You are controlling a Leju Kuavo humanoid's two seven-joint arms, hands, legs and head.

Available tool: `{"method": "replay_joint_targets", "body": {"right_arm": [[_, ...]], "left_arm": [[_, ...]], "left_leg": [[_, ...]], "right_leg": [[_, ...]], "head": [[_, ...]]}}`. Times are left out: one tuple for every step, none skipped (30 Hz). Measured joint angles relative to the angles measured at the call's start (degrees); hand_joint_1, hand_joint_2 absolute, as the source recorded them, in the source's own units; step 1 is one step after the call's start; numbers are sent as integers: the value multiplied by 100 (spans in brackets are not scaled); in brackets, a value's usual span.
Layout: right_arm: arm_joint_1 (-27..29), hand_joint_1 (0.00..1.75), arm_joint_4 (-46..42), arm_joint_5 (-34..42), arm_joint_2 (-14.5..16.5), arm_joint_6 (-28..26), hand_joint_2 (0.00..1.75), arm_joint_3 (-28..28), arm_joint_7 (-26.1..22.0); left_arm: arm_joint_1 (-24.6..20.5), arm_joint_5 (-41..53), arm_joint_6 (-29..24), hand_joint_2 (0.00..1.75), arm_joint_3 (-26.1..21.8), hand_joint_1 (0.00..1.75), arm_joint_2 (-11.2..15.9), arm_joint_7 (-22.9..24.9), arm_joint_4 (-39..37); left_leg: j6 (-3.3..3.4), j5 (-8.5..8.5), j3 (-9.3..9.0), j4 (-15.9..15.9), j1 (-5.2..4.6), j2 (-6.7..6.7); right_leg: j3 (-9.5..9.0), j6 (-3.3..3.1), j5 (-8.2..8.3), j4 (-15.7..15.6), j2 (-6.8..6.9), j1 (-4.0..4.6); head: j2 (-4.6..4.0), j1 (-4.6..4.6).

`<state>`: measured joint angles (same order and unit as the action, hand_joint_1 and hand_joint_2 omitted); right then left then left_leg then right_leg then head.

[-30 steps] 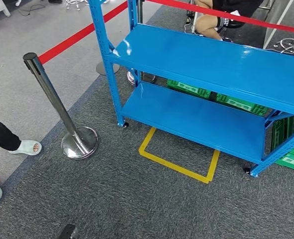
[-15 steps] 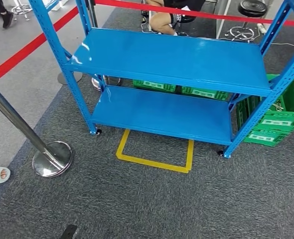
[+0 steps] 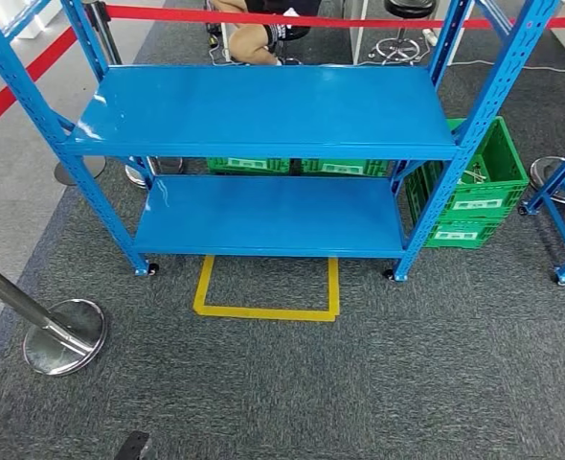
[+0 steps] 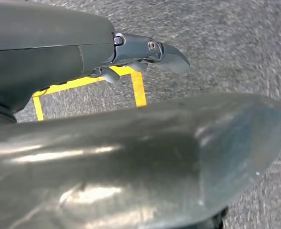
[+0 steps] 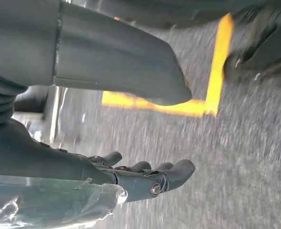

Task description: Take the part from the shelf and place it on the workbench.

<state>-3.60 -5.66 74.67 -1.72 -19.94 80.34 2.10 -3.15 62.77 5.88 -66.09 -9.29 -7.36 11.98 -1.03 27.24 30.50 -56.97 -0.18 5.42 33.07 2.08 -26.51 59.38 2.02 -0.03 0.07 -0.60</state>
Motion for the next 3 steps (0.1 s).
{"method": "replay_joint_targets", "body": {"right_arm": [[7, 0, 0, 103, -2, 35, 0, -2, 42], [10, 0, 1, 223, -4, 94, 0, -22, 61], [11, 0, 1, 291, -5, 127, 0, -38, 69]], "left_arm": [[-17, 41, -37, 0, 1, 0, -10, 64, 0], [-28, 83, -79, 0, 3, 0, -20, 123, 0], [-30, 106, -102, 0, 4, 0, -25, 155, 0]], "left_leg": [[-32, -1, -12, 10, 7, 5], [-67, 26, -14, -6, 16, -50], [-87, 37, -16, -8, 21, -68]], "right_leg": [[-4, -31, 6, -13, -25, -3], [-12, -62, 16, -32, -46, -13], [-15, -81, 22, -44, -58, -19]], "head": [[0, -1], [0, 2], [0, 2]]}}
